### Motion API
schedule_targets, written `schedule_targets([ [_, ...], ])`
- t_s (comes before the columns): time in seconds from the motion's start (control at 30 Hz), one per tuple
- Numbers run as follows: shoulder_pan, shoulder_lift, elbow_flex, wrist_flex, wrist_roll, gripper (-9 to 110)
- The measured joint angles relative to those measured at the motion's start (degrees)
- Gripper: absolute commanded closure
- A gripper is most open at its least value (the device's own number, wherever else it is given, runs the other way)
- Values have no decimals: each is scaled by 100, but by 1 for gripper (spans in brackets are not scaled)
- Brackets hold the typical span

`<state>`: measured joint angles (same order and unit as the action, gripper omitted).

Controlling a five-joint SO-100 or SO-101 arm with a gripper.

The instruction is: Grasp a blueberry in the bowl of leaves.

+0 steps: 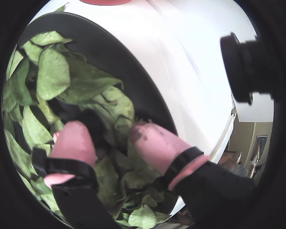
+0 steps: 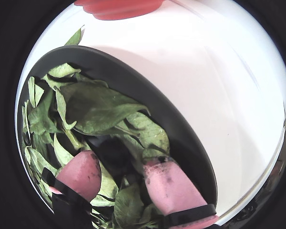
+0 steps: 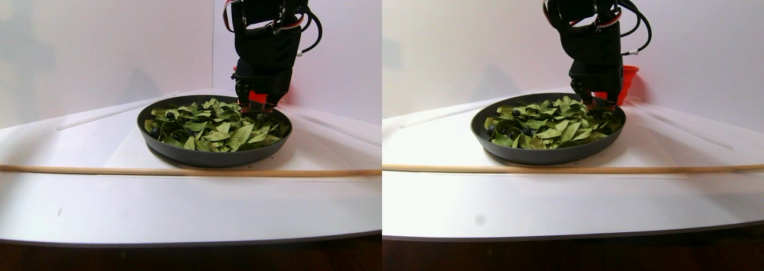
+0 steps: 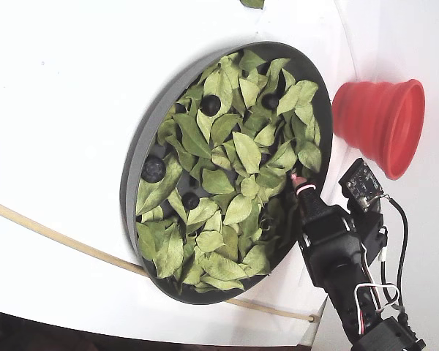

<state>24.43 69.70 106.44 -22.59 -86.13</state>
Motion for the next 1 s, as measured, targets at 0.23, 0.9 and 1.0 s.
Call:
schedule_targets([
  [0.23,-62,-79,-105,-9,97,84],
  [0.9,-123,-527,-404,-185,334,83],
  [1.0,-123,-563,-404,-202,369,83],
])
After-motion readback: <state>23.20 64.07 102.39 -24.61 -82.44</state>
